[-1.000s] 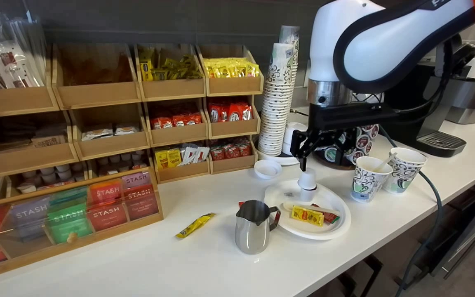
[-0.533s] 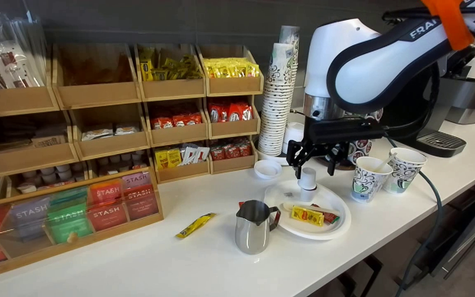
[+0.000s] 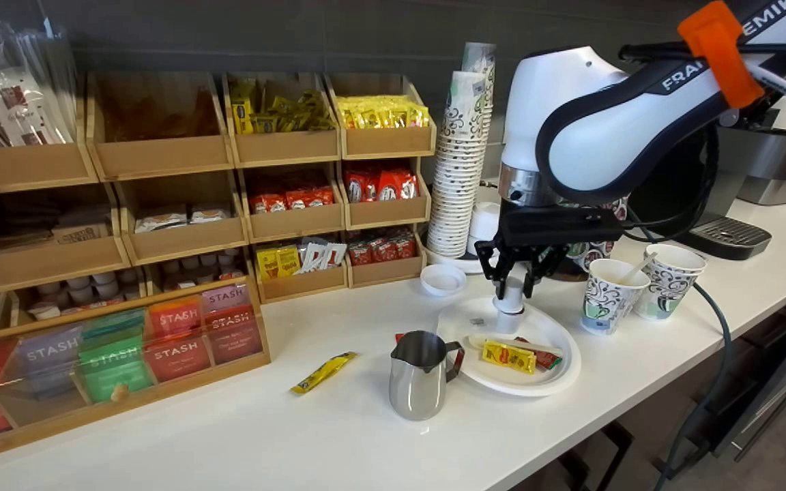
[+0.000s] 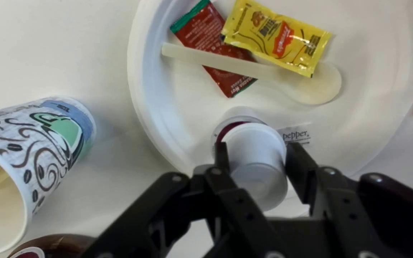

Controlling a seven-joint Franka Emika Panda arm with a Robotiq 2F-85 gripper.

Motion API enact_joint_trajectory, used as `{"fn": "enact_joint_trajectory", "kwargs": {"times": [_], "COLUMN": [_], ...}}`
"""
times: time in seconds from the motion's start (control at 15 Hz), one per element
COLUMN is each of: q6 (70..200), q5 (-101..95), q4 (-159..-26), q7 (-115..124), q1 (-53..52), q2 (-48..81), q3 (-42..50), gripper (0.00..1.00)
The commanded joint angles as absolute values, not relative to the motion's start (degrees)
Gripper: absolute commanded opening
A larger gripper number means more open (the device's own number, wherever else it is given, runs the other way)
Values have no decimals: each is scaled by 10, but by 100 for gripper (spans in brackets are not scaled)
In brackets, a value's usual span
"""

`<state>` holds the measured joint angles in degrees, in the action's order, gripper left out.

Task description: Move one pod from the plate to the jug

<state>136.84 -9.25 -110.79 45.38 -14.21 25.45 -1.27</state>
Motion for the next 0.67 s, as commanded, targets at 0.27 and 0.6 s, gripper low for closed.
{"fn": "enact_joint_trajectory", "kwargs": {"times": [0.27, 0.6], "q6": [1373, 1384], "q5": [-137, -138], "q4": [-1119, -1131], "q7": [472, 429], "q1": [-181, -194], "q2": [220, 182], "q3": [-3, -39], "gripper": [13, 13]}}
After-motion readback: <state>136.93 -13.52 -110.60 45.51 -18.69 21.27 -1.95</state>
